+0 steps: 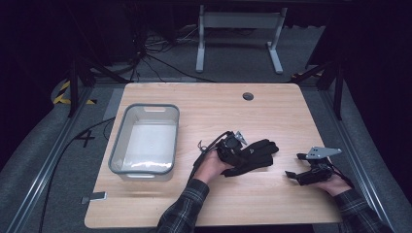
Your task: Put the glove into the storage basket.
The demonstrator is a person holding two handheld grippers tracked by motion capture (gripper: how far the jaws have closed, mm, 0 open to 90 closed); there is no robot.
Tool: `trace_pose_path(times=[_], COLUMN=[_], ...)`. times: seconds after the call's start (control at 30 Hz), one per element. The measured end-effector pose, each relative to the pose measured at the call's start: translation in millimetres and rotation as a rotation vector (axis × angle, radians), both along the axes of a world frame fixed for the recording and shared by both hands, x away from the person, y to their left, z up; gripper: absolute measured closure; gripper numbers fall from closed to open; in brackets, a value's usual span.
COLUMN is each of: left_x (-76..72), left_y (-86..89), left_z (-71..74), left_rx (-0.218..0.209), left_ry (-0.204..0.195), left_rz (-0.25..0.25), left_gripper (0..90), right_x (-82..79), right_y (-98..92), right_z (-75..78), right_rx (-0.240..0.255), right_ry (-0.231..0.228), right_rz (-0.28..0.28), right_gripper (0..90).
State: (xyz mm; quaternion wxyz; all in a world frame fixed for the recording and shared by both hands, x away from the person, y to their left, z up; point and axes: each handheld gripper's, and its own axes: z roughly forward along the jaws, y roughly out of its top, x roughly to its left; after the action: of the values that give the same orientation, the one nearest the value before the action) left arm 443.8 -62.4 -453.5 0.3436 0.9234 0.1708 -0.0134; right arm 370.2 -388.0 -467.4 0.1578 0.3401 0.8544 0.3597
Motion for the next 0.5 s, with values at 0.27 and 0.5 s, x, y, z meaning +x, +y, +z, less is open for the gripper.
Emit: trace_pose_path(times=[0.27, 0.5], left_x=[1.9, -1.0], left_y=[0.8, 0.8], left_z=[0.6, 7.4], left_rx=[-0.016, -0.025], left_ry=[0.059, 0.061], left_rz=[0.014, 0.049], left_gripper=[66.7, 67.0], right_x=[0.0, 0.1], right_y=[0.0, -0.1], right_z=[0.0, 0.1], right_rx=[0.000, 0.000], right_ry=[0.000, 0.001], right_rz=[0.000, 0.000], right_gripper=[9.0, 9.0])
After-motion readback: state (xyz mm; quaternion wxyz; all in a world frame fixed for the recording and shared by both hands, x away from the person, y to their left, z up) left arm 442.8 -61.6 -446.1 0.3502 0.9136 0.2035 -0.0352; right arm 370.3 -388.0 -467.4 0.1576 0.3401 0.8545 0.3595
